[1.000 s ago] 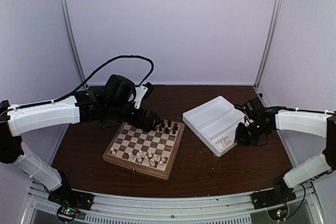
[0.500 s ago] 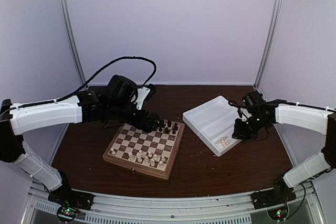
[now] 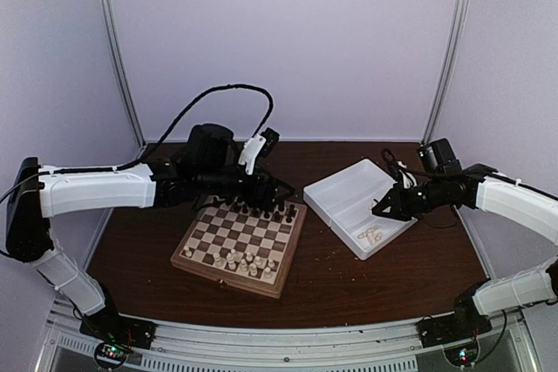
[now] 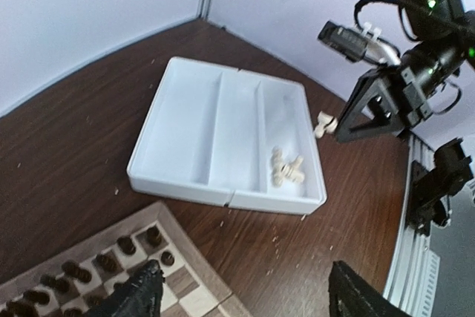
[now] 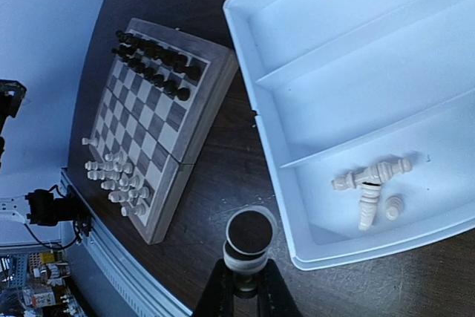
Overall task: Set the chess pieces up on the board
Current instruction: Pick up the chess piece from the storage box, then place the chess piece on the chessboard.
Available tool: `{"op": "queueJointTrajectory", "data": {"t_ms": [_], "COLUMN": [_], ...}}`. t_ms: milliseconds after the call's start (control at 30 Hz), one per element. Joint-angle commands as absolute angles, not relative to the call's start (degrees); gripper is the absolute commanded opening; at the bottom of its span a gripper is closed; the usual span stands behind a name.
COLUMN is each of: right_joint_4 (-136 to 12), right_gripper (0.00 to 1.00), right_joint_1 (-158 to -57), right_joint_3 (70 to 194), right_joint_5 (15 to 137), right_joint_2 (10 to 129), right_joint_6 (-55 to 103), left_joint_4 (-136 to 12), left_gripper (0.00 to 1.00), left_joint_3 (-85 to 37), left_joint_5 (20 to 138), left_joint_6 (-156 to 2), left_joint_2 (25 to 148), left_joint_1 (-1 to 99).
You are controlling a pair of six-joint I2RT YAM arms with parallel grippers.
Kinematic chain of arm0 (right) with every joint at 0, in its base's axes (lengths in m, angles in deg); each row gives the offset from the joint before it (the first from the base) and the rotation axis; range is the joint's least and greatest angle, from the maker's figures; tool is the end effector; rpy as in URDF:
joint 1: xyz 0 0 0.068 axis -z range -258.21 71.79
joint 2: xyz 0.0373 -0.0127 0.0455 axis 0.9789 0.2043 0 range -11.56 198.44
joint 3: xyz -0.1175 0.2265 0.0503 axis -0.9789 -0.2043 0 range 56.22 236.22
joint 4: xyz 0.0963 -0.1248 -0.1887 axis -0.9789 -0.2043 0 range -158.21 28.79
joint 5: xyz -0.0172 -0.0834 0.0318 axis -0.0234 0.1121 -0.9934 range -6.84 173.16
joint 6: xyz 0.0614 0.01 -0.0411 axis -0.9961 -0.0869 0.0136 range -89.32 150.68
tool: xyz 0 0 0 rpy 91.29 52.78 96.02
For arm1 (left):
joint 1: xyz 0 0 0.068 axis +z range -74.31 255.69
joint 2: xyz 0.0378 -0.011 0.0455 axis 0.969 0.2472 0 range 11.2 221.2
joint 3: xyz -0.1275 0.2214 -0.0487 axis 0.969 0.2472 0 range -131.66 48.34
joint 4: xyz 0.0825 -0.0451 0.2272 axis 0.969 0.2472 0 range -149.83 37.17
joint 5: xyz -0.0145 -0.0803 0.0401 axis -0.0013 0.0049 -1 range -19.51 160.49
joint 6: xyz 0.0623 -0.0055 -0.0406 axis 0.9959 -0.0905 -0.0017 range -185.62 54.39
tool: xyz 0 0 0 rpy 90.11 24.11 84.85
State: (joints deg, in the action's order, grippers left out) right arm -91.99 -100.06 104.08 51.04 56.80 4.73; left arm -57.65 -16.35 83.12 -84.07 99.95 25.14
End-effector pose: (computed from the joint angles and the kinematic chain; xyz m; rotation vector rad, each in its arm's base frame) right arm 0.2121 0.1210 0.2238 -0.1667 2.5620 1.0359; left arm 0.2237 -0.2934 0.2661 0.7383 2.0304 -0.9560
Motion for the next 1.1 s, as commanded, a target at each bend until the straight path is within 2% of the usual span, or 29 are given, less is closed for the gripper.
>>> {"op": "queueJointTrajectory", "data": {"t_ms": [0, 67, 200, 700, 1067], "right_joint_4": [-85.53, -83.41, -77.87, -64.26, -63.14], "right_gripper": [0.0, 0.0, 0.0, 0.0, 0.0], "right_joint_1": [-100.41, -100.67, -101.5, -108.6, -112.01], "right_joint_3": [104.74, 105.43, 106.51, 109.97, 110.54], "right_joint_5": [40.65, 38.54, 34.27, 27.96, 26.76], "right_joint_2": [54.41, 53.6, 52.65, 54.98, 56.15], "right_joint_6": [5.53, 4.61, 0.78, -9.72, -9.92], "left_joint_4": [-81.42, -90.64, -103.67, -105.49, -105.34], "left_gripper": [0.73, 0.7, 0.71, 0.65, 0.42], "left_joint_3": [-13.01, -10.69, -7.96, -13.6, -15.82], "left_joint_5": [91.33, 92.69, 94.11, 93.27, 93.09], "left_joint_6": [-81.4, -81.68, -78.64, -63.6, -61.32], "left_joint_2": [103.62, 105.35, 108.44, 112.77, 113.78], "left_joint_1": [25.38, 24.94, 22.91, 19.67, 19.63]}}
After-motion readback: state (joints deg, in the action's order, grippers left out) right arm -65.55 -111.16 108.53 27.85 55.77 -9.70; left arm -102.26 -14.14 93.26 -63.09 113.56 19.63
